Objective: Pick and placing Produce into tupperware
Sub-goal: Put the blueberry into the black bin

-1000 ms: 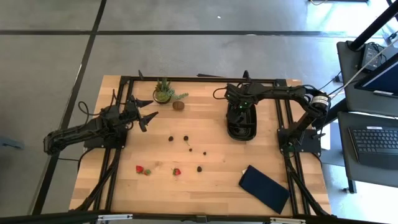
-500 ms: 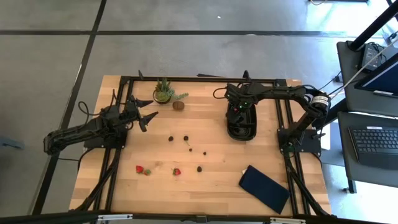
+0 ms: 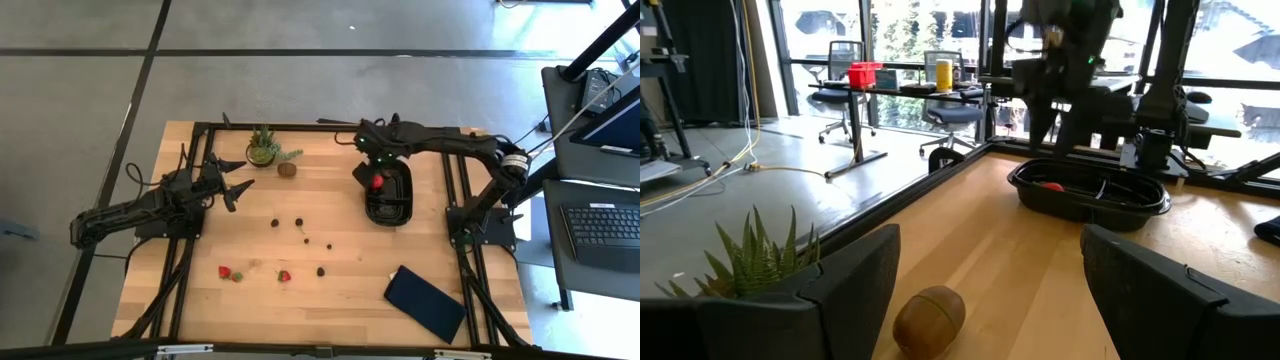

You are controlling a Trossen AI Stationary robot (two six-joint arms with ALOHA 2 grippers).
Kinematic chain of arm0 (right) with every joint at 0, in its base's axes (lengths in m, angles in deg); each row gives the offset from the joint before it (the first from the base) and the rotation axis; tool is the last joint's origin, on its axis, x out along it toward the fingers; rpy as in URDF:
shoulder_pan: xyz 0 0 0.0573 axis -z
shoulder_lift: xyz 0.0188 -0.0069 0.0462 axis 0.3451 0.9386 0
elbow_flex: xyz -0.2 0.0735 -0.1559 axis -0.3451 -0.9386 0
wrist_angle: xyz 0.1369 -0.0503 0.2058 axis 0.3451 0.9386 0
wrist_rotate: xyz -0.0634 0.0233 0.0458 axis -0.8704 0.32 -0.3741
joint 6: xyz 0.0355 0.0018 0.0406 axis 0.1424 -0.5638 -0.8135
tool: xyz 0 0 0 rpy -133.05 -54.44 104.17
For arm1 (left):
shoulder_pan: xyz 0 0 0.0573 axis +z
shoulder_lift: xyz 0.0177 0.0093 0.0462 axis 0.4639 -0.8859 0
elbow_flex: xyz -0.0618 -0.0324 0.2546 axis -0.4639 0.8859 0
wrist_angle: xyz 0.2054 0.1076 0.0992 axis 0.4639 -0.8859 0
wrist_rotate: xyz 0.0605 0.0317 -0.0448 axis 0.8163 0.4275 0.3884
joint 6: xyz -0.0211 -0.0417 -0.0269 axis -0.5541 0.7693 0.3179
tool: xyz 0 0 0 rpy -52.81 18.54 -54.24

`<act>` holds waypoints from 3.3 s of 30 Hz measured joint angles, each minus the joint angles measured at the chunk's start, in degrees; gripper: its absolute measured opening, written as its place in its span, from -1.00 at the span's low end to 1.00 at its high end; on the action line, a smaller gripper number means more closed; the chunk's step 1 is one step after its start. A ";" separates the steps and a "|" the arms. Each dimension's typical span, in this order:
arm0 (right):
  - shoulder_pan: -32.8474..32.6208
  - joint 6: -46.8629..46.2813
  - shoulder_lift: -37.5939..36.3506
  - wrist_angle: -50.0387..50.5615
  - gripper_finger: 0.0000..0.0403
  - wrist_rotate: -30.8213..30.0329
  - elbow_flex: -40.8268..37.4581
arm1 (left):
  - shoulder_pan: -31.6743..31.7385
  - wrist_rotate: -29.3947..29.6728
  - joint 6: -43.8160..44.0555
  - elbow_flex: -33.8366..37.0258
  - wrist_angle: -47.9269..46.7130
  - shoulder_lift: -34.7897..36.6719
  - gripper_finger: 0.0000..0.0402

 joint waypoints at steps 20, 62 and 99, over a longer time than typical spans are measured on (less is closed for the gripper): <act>-26.86 -11.97 -0.02 -19.35 0.33 -5.52 1.67 | -0.01 0.00 0.00 0.00 -0.02 0.00 0.51; -54.47 -32.76 18.32 -54.38 0.33 -51.76 -17.99 | 0.00 0.00 0.00 0.00 0.07 0.01 0.51; -47.69 -22.09 24.06 -77.70 0.32 -39.52 -23.99 | -0.02 0.82 -0.02 0.00 1.09 0.00 0.51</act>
